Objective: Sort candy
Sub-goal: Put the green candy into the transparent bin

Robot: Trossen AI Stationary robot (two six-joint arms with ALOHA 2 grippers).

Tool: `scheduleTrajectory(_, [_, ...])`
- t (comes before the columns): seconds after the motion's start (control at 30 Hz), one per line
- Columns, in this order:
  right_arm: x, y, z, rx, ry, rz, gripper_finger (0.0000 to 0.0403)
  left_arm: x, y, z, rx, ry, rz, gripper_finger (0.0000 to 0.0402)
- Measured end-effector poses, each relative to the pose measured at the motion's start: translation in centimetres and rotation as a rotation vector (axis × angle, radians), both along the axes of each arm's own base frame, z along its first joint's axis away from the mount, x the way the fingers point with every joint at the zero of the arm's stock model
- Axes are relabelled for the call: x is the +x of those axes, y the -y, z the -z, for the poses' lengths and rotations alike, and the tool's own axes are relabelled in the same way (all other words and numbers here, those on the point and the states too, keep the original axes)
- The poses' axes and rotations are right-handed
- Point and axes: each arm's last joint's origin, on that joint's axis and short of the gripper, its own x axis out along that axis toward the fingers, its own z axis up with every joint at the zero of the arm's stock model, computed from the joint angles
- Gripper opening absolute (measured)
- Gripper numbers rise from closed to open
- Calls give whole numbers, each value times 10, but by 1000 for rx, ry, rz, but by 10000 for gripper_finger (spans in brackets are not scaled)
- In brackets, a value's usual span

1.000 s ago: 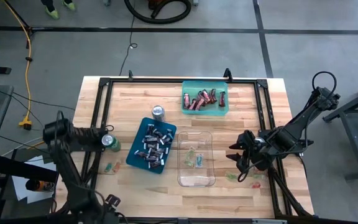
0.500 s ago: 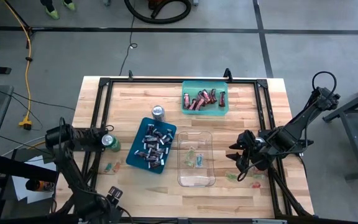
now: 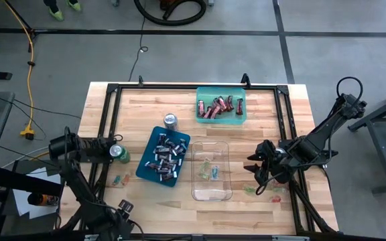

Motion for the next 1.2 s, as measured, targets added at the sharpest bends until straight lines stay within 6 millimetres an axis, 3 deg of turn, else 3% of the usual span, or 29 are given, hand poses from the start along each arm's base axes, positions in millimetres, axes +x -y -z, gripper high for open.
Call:
scheduleTrajectory(0.1, [0,0,0,-7,-5,2,216,4,-5,2,8,-14,-15,132])
scheduleTrajectory(0.27, [-2,1,1,-4,-18,17,216,16,-15,-1,15,-24,-56,18])
scheduleTrajectory(0.37, [-2,2,2,-9,-20,15,216,27,-26,-16,1,19,-105,12])
scheduleTrajectory(0.53, [-2,3,2,-32,-14,28,216,42,-60,-71,-56,199,-249,3])
scheduleTrajectory(0.73, [-2,3,2,-36,-17,28,216,60,-128,-153,-130,669,-553,1])
scheduleTrajectory(0.9, [-2,3,2,-36,-17,28,216,93,-177,-190,-79,994,-632,0])
scheduleTrajectory(1.03, [-2,3,2,-51,-19,14,216,135,-199,-198,-88,1165,-546,0])
scheduleTrajectory(1.2, [-2,3,2,-49,-18,16,216,191,-216,-174,-117,1274,-514,0])
